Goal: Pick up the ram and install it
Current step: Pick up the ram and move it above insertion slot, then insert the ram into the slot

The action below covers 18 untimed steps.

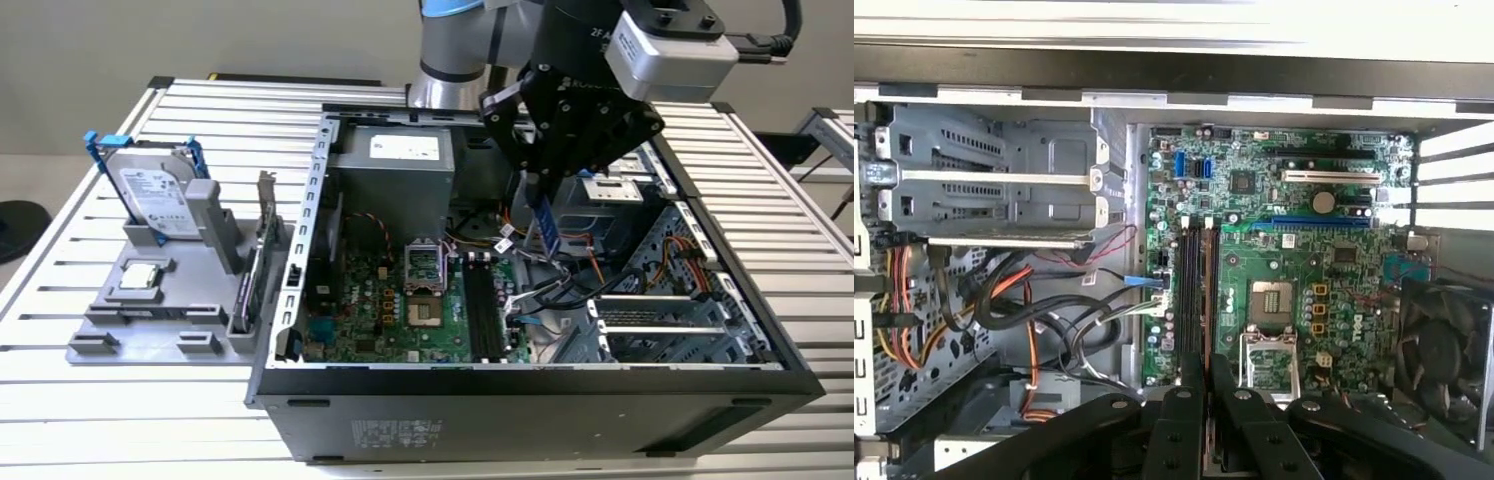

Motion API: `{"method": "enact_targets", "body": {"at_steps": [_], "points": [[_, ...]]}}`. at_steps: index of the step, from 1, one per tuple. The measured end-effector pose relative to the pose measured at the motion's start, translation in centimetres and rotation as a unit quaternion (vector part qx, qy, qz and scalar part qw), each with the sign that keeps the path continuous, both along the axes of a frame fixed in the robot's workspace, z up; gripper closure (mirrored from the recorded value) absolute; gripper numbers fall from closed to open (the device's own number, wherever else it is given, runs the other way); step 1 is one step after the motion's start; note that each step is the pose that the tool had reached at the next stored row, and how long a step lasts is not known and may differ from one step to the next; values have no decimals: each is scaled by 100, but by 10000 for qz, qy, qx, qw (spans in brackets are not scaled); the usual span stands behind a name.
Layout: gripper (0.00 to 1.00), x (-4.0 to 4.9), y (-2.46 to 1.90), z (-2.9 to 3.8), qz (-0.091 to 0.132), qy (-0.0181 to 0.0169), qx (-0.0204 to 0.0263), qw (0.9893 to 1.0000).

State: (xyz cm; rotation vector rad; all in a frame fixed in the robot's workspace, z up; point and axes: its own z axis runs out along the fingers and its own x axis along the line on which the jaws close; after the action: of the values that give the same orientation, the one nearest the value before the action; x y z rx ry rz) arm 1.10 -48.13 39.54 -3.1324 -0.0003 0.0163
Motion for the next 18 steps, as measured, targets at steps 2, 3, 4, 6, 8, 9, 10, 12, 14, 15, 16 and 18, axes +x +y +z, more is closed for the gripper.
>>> {"method": "enact_targets", "body": {"at_steps": [2, 3, 4, 6, 8, 9, 10, 12, 14, 15, 16, 18], "points": [[100, 12, 0, -20, 0, 0, 0, 10000], [100, 15, 0, -31, 0, 0, 0, 10000], [100, 16, 0, -45, -1, 0, 0, 10000], [100, 17, 2, -70, -1, 0, 0, 10000], [100, 19, 10, -90, 0, 0, -1, 10000], [100, 20, 18, -101, 1, 0, 0, 10000], [100, 21, 27, -111, 1, 0, 0, 10000], [100, 23, 48, -130, 0, 0, 0, 10000], [100, 26, 64, -151, 1, 0, 0, 10000], [100, 27, 68, -161, 0, 0, 1, 10000], [100, 30, 70, -170, 0, 0, 1, 10000], [100, 37, 73, -188, 0, 0, 0, 10000]]}}
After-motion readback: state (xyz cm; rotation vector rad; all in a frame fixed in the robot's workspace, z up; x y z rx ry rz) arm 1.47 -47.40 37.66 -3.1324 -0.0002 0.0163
